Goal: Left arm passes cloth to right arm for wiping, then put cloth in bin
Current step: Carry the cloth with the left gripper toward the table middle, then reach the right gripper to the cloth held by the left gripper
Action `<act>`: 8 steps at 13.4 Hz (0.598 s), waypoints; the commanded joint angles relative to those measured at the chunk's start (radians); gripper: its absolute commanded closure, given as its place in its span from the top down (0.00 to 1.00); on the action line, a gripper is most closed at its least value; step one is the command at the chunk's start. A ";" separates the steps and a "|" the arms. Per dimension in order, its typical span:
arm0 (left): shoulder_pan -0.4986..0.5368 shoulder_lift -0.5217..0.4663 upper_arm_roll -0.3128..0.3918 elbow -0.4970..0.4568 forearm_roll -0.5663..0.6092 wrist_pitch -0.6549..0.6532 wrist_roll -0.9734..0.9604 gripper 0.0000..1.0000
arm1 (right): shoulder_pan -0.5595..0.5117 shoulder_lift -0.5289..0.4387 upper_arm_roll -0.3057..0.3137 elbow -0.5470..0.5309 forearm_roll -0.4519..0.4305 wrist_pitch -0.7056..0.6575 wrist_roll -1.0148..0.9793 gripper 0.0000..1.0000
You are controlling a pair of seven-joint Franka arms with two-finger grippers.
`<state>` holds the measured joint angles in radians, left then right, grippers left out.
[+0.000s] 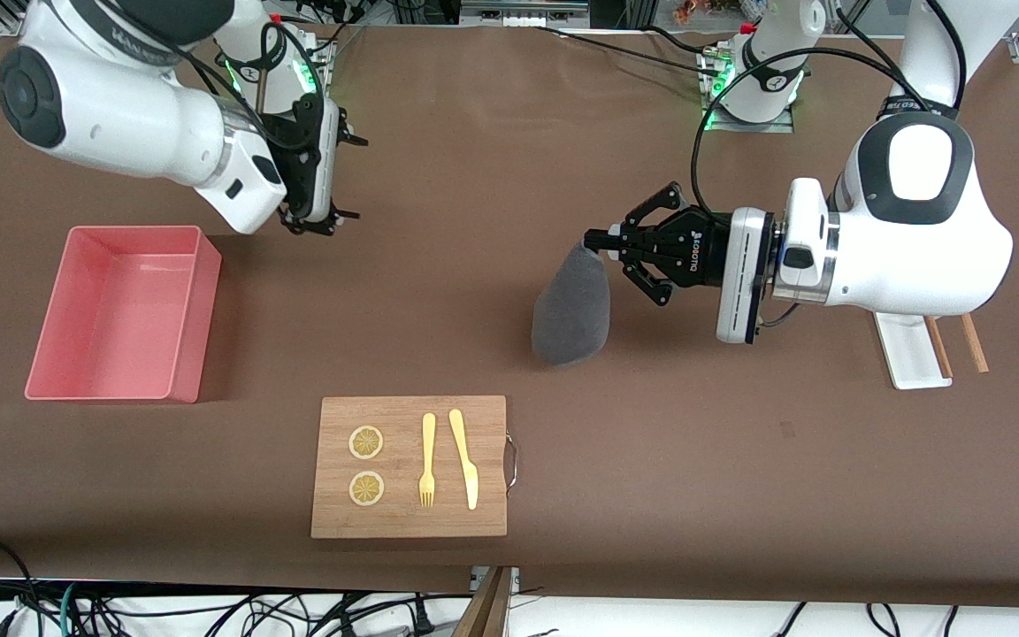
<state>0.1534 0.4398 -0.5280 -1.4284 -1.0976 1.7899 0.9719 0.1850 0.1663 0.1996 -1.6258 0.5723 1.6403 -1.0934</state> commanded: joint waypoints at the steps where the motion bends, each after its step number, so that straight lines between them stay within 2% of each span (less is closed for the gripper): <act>1: 0.005 0.011 -0.004 0.013 -0.030 -0.012 0.027 0.00 | -0.004 0.067 0.009 -0.026 0.116 0.091 -0.194 0.99; 5: -0.012 0.014 -0.004 0.005 -0.025 -0.010 0.027 0.00 | 0.042 0.183 0.018 -0.032 0.276 0.270 -0.379 0.99; 8: -0.008 0.013 -0.004 -0.003 -0.025 -0.020 0.028 0.00 | 0.103 0.246 0.027 -0.026 0.375 0.409 -0.410 0.99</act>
<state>0.1419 0.4451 -0.5286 -1.4352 -1.0978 1.7863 0.9720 0.2553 0.3912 0.2228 -1.6590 0.8888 1.9900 -1.4766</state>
